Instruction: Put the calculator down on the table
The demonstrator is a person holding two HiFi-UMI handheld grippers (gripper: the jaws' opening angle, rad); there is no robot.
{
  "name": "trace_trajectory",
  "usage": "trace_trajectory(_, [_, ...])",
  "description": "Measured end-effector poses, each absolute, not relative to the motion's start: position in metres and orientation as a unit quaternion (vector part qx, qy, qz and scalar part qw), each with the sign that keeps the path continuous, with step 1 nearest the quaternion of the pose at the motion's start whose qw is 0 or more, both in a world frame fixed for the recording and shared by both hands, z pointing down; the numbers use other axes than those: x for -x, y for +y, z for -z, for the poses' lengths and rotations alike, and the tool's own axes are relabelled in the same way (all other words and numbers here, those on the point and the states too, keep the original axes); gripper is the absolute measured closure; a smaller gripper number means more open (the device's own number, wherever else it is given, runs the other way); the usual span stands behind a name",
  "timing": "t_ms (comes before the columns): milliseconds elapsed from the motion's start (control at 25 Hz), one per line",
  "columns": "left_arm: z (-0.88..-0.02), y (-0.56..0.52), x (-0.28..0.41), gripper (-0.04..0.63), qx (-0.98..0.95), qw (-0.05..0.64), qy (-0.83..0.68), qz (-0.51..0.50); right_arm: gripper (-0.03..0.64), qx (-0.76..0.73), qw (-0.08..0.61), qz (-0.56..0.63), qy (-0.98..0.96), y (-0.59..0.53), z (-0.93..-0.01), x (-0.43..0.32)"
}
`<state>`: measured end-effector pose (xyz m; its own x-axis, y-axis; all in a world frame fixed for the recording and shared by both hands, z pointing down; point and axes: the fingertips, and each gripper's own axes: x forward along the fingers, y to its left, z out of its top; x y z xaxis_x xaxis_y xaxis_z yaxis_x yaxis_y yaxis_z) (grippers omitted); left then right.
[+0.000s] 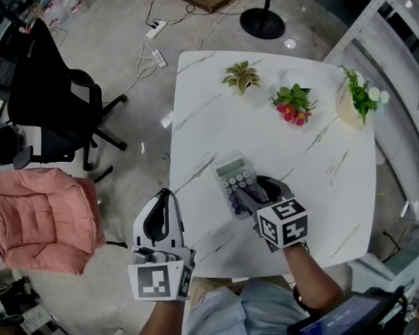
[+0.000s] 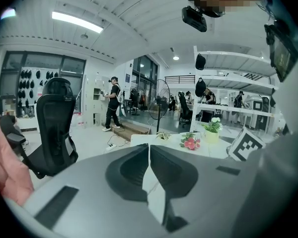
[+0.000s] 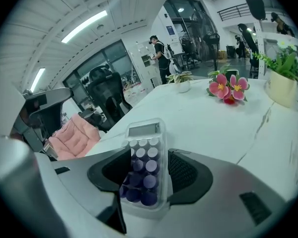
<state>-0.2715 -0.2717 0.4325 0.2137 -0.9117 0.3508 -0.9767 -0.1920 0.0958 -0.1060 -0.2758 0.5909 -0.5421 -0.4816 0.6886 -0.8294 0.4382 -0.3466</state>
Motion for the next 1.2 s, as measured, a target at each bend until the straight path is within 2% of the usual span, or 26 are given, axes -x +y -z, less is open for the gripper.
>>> trace_trajectory(200, [-0.413,-0.265,0.265,0.581,-0.766,0.127,-0.622,-0.097,0.367,-0.409,0.23,-0.314,-0.826,-0.279,-0.56,0.105])
trace_trajectory(440, [-0.354,-0.252,0.243,0.581,-0.773,0.082,-0.627,-0.061,0.389,-0.422,0.153,-0.224,-0.865,-0.284,-0.456,0.097])
trace_trajectory(600, [-0.299,-0.241,0.226,0.581,-0.774,0.035,-0.631,-0.034,0.484,-0.44,0.102,-0.14,-0.881,-0.277,-0.371,0.085])
trace_trajectory(720, [-0.258,-0.231,0.213,0.581,-0.773,-0.005,-0.634,-0.017,0.589,-0.454,0.074,-0.076,-0.885,-0.267,-0.32,0.074])
trace_trajectory(960, [-0.207,-0.211,0.188,0.581,-0.773,-0.054,-0.632,0.012,0.598,-0.461,0.026,-0.017,-0.887,-0.248,-0.265,0.048])
trace_trajectory(1200, [-0.199,-0.197,0.173,0.581,-0.774,-0.066,-0.63,0.015,0.6,-0.465,0.011,0.01,-0.885,-0.237,-0.251,0.034])
